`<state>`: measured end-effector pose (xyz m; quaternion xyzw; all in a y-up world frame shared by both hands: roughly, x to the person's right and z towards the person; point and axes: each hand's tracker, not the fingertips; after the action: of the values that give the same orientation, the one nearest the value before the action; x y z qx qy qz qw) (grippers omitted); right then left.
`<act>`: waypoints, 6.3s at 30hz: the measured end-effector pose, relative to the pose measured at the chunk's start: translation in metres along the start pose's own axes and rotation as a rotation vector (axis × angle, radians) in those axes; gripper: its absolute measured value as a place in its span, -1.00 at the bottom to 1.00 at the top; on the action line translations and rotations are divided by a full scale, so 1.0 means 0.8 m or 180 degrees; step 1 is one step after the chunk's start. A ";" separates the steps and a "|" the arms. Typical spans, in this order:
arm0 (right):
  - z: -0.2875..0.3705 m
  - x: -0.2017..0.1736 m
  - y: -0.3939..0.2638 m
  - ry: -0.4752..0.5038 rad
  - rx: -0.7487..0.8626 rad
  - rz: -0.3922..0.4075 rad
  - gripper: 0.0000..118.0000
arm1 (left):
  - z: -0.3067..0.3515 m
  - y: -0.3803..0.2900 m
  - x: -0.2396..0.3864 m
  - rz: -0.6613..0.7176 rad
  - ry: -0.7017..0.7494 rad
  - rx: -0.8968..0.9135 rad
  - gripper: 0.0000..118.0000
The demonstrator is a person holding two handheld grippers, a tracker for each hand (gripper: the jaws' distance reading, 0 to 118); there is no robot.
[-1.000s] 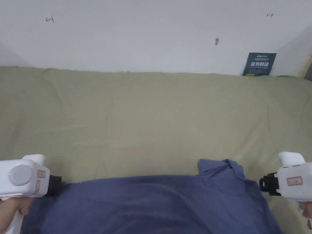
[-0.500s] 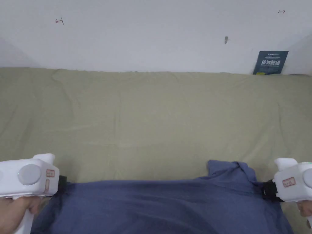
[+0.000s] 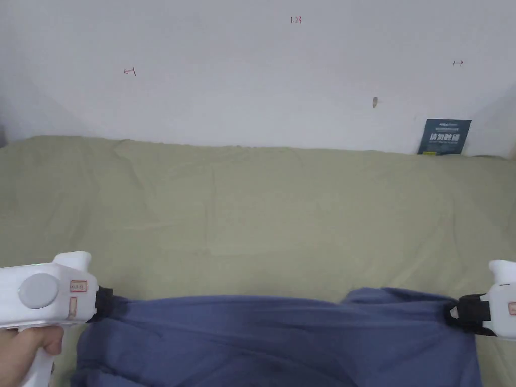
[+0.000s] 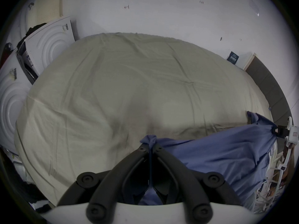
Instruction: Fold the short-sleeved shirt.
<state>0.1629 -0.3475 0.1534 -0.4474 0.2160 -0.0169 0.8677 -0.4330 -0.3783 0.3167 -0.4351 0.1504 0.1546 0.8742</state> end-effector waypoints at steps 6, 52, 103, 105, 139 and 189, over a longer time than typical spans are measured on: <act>0.060 0.008 -0.042 0.0171 0.0109 -0.0041 -0.93 | 0.069 -0.047 -0.015 0.0001 -0.0111 0.0136 -1.00; 0.136 -0.121 -0.214 -0.0170 0.0558 0.0101 -0.99 | 0.114 -0.179 -0.125 0.0796 -0.0679 -0.0061 -1.00; 0.150 -0.129 -0.213 0.0229 0.0704 -0.0184 -0.99 | 0.111 -0.129 -0.157 0.1117 -0.1375 -0.0483 -0.83; 0.150 -0.129 -0.213 0.0224 0.0690 -0.0161 -0.99 | 0.122 -0.125 -0.127 0.1019 -0.1247 -0.0488 -0.83; 0.143 -0.131 -0.234 -0.0131 0.0769 0.0047 -0.99 | 0.079 -0.155 0.095 0.0257 -0.0851 -0.0435 -1.00; 0.143 -0.141 -0.225 -0.0037 0.0631 -0.0069 -0.99 | 0.024 -0.181 -0.038 0.1188 -0.2215 -0.0549 -0.84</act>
<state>0.1350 -0.3426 0.3928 -0.3618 0.2034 -0.0449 0.9087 -0.4001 -0.4500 0.4437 -0.3938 -0.0916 0.4608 0.7901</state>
